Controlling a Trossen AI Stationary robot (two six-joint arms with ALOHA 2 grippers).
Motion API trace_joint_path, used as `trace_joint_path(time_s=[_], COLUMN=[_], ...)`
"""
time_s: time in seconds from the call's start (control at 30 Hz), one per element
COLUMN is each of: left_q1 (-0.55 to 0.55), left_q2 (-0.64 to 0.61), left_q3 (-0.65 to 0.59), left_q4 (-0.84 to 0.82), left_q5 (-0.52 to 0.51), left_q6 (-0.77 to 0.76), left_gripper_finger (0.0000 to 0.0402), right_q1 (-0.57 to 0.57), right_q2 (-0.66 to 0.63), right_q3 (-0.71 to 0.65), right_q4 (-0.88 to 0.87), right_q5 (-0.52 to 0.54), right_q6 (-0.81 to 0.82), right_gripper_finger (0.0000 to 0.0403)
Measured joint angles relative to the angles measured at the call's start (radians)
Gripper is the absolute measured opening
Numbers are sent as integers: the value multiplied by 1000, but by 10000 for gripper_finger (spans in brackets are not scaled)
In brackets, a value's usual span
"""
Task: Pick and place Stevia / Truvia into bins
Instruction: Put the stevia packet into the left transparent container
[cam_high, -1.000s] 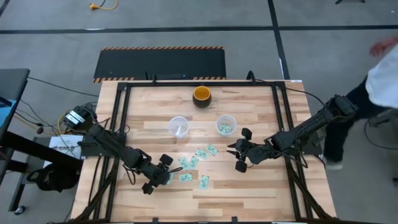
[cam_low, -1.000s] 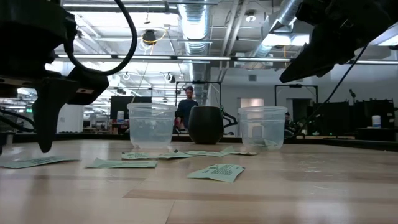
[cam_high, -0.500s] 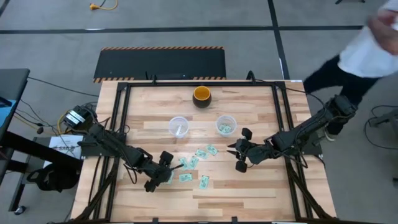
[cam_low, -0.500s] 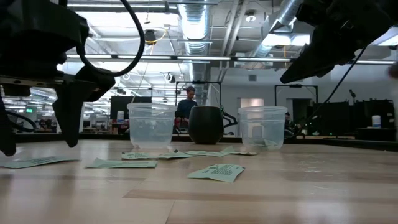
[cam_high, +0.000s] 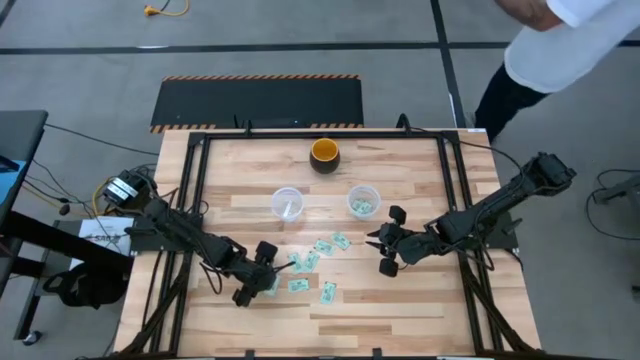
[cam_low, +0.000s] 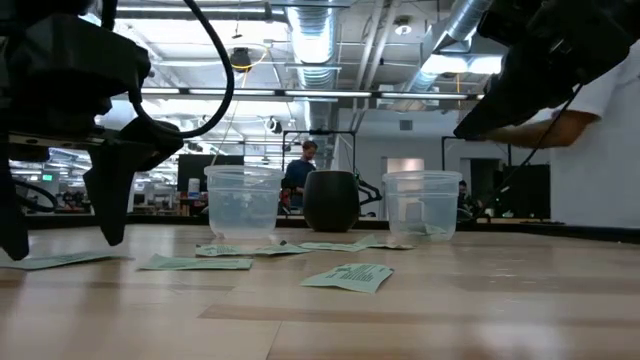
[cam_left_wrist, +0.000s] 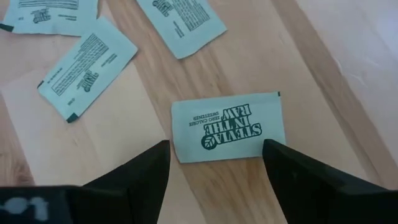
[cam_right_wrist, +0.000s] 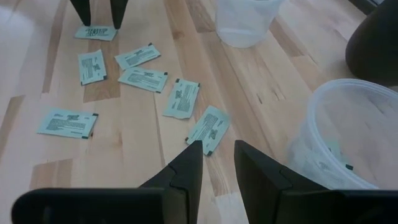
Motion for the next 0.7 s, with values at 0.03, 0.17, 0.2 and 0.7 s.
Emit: trace_joint_path(time_s=[0.03,0.17,0.2,0.7], left_q1=[0,0,0,-6], left_q2=[0,0,0,0], left_q3=[0,0,0,9], left_q4=[2,4,4,40], left_q5=[0,-3,-10,27], left_q6=[0,0,2,-1], left_gripper_finger=[247,247,247,247], right_q1=[0,0,0,0], right_q2=[0,0,0,0], right_q3=[0,0,0,0], right_q4=[0,0,0,0], right_q5=[0,0,0,0], right_q6=[0,0,0,0], right_gripper_finger=[87,87,87,87])
